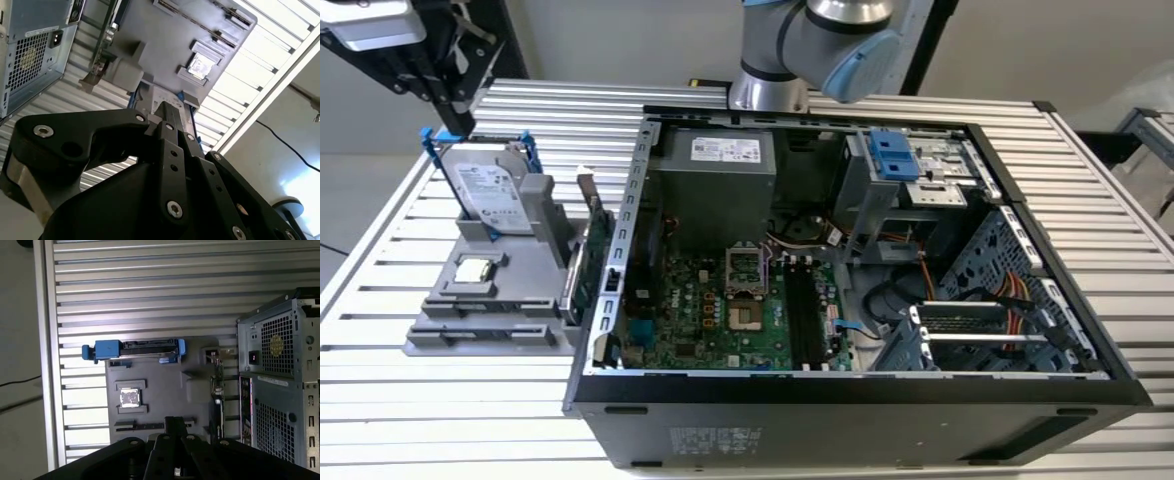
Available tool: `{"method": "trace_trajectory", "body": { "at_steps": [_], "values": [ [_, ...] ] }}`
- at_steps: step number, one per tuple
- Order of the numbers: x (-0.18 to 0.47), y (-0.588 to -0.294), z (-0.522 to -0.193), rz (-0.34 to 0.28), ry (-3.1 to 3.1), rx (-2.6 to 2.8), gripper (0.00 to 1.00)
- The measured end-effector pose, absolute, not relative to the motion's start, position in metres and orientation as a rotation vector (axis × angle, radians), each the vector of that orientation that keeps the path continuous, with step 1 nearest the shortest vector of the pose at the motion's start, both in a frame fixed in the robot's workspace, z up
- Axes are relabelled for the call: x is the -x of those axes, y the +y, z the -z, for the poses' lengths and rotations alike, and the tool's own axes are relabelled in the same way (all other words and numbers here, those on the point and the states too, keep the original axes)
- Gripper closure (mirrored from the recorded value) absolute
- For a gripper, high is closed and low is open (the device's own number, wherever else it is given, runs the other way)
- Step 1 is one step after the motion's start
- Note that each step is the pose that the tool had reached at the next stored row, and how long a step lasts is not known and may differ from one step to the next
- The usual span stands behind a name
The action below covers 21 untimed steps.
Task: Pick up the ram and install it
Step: 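Reach for the ram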
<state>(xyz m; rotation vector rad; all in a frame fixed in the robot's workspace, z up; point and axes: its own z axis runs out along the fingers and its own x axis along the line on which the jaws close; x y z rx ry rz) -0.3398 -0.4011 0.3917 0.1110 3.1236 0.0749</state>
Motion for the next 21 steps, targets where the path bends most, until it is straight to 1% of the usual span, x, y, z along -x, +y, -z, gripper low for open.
{"method": "trace_trajectory", "body": {
  "at_steps": [21],
  "values": [
    [0.340, -0.426, -0.392, -0.076, 3.124, -0.111, 1.00]
  ]
}}
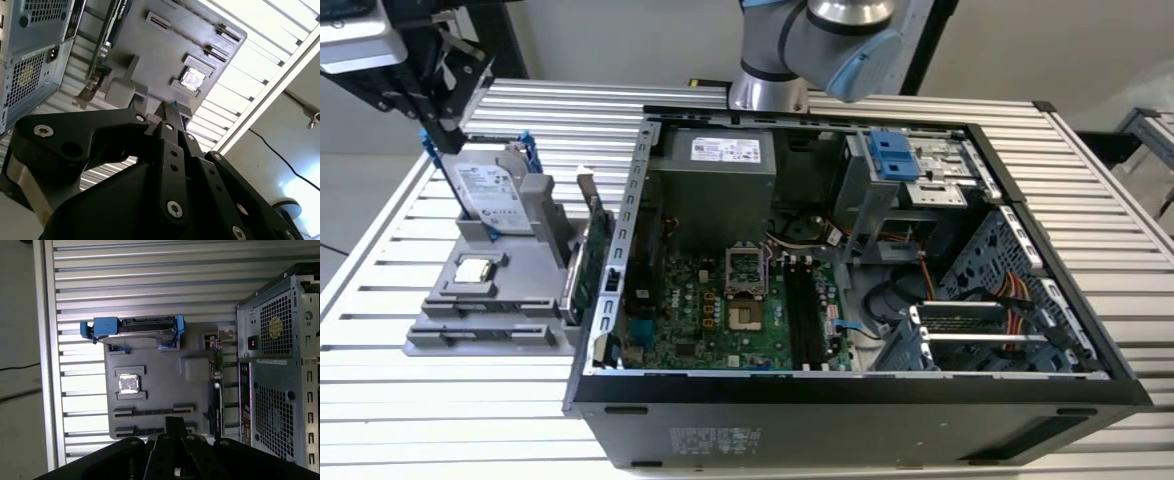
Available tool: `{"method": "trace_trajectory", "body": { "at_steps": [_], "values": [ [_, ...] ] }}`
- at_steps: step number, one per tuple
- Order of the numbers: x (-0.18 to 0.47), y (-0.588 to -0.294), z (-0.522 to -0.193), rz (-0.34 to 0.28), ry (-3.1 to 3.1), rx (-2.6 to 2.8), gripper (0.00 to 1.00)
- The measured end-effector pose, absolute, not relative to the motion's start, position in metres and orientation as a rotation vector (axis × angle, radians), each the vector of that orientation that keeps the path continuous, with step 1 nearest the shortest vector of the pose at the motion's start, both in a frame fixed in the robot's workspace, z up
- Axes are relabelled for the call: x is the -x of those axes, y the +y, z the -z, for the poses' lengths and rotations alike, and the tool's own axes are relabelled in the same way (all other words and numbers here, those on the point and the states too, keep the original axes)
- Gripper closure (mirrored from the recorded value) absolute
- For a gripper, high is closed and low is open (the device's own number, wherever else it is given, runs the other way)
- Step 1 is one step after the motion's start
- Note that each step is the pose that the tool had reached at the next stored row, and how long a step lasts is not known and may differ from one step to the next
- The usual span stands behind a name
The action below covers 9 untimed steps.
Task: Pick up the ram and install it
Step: 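Reach for the ram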
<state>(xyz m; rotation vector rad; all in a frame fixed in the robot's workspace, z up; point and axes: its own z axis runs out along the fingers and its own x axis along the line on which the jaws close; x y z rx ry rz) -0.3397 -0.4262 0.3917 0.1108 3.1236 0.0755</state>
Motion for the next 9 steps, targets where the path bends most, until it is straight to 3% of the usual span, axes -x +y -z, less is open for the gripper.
{"method": "trace_trajectory", "body": {
  "at_steps": [9],
  "values": [
    [0.3397, -0.4353, -0.3917, -0.076, 3.124, -0.111, 1.00]
  ]
}}
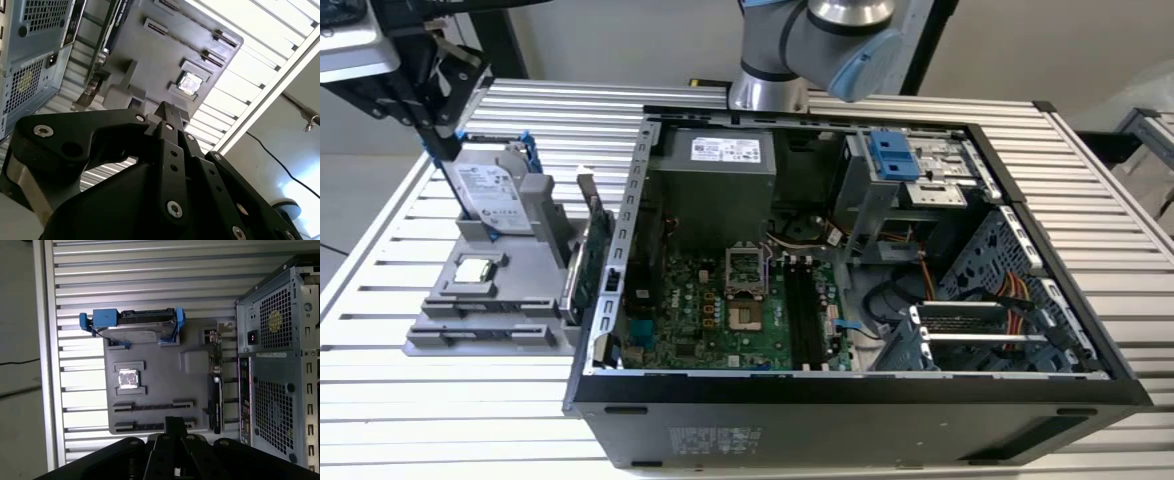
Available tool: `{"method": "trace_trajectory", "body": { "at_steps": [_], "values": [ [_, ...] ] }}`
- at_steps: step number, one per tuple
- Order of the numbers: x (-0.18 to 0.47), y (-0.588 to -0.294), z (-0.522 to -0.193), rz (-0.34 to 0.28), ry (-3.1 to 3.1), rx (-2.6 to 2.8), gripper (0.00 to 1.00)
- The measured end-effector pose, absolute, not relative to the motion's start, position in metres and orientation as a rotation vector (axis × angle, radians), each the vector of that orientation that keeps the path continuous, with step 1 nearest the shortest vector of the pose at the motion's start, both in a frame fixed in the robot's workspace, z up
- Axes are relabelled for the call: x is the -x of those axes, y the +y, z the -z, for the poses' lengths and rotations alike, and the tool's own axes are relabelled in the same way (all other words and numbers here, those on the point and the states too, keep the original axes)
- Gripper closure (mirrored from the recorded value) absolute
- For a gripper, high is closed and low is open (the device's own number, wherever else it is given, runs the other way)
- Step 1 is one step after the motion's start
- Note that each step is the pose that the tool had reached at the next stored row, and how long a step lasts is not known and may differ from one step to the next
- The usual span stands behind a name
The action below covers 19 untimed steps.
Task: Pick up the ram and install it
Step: 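Reach for the ram, then pick up the ram and move it above insertion slot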
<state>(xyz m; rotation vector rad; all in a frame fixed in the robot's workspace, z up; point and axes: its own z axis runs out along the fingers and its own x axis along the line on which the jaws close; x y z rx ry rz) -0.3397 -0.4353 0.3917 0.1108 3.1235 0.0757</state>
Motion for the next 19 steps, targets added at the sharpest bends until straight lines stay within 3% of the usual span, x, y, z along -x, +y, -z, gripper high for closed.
{"method": "trace_trajectory", "body": {
  "at_steps": [19],
  "values": [
    [0.3397, -0.4421, -0.3918, -0.076, 3.124, -0.111, 1.00]
  ]
}}
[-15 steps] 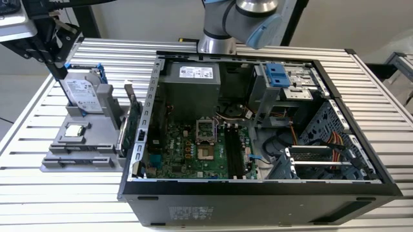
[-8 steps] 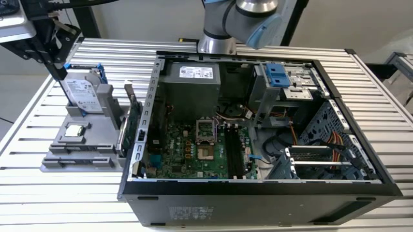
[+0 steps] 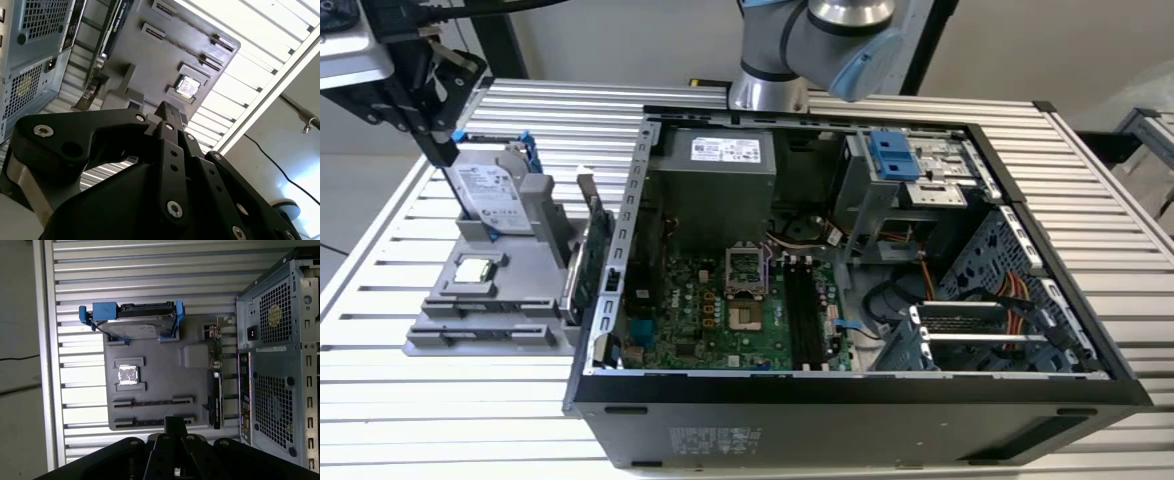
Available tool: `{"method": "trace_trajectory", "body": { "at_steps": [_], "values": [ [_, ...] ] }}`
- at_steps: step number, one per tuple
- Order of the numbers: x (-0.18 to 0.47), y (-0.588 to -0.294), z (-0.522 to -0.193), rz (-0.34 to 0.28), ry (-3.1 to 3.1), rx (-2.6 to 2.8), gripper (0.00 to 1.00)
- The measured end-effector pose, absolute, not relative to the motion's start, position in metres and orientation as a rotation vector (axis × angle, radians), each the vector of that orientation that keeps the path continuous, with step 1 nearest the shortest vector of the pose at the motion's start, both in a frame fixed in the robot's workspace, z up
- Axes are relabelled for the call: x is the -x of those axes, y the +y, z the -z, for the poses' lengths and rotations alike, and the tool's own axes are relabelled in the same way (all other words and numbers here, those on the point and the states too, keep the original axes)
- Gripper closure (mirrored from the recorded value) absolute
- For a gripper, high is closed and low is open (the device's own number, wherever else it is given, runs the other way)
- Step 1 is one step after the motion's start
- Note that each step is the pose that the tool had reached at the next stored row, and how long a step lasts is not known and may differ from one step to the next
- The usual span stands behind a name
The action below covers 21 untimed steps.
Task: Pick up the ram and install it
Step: 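Pick up the ram and move it above insertion slot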
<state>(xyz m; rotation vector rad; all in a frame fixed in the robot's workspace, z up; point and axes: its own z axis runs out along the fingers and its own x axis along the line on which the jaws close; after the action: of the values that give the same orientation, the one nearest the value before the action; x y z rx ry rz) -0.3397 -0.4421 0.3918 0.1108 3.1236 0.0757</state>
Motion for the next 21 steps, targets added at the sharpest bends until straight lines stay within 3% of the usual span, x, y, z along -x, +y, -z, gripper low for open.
{"method": "trace_trajectory", "body": {
  "at_steps": [21],
  "values": [
    [0.340, -0.457, -0.392, -0.076, 3.124, -0.111, 1.00]
  ]
}}
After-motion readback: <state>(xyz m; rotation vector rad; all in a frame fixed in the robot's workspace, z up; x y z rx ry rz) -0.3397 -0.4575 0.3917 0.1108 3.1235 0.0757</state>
